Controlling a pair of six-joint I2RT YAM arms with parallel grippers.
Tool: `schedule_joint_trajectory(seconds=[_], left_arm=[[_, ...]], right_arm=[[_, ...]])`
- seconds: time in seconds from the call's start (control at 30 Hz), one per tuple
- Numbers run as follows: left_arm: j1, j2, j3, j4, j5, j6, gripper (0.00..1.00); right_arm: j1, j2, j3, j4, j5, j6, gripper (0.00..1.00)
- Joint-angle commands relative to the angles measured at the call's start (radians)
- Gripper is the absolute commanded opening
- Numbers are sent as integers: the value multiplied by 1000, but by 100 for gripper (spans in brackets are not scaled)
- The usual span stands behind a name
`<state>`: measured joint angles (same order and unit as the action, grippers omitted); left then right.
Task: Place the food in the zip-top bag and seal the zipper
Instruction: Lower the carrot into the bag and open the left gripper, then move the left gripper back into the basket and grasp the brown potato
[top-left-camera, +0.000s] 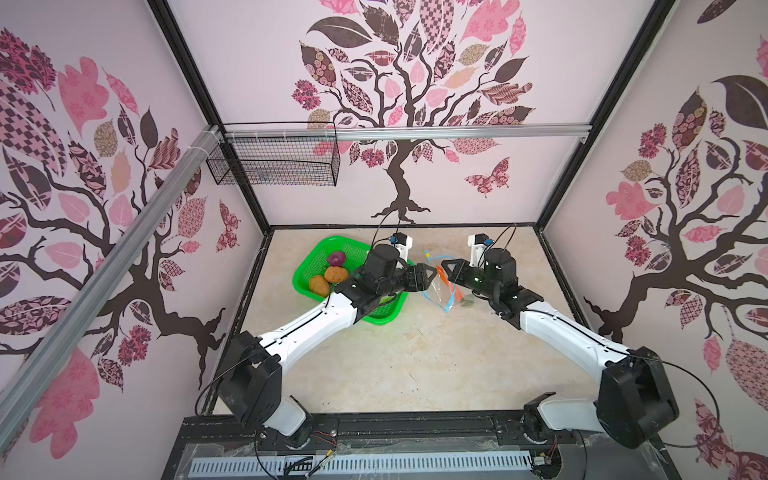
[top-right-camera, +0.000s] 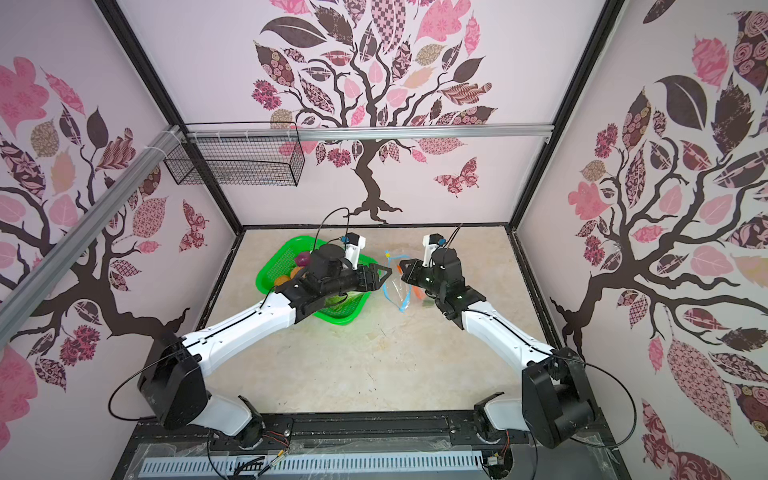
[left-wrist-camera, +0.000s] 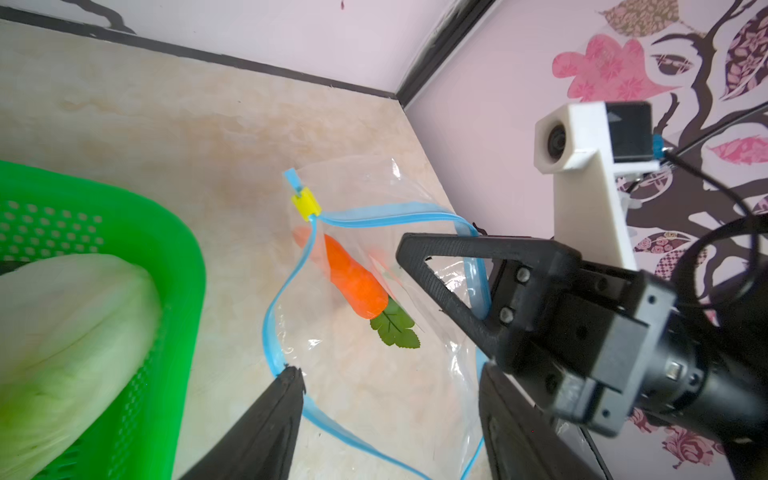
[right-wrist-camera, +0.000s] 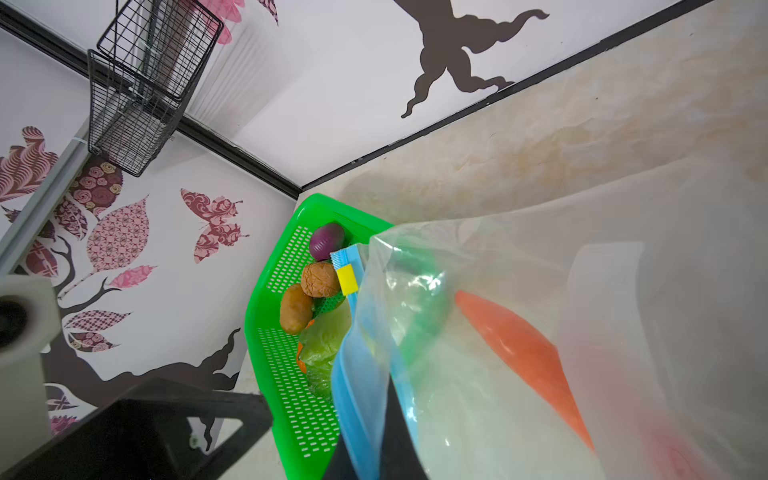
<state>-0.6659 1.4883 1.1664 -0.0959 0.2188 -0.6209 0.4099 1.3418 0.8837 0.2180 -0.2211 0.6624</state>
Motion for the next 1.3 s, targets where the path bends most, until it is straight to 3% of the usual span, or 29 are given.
schedule_joint_trajectory(seconds=[0.0, 0.27, 0.6, 0.8, 0.83, 1.27], left_arm=[[75, -47, -46, -91, -5, 9, 69], [275, -47, 50, -333, -117, 176, 71], [515, 128, 270, -545, -131, 345, 75], [582, 247, 364, -622, -116, 389, 83], [587, 261, 372, -626, -119, 393, 88], [596, 440, 379, -602, -145, 410, 88]], right_arm=[[-11, 20, 47, 19, 32, -49, 0], [-52, -34, 14, 4, -3, -77, 0], [-54, -99, -4, -47, 49, -161, 0], [-54, -116, 1, -55, 58, -175, 0], [-54, -116, 1, -57, 57, -176, 0], [-54, -115, 1, -61, 57, -183, 0]])
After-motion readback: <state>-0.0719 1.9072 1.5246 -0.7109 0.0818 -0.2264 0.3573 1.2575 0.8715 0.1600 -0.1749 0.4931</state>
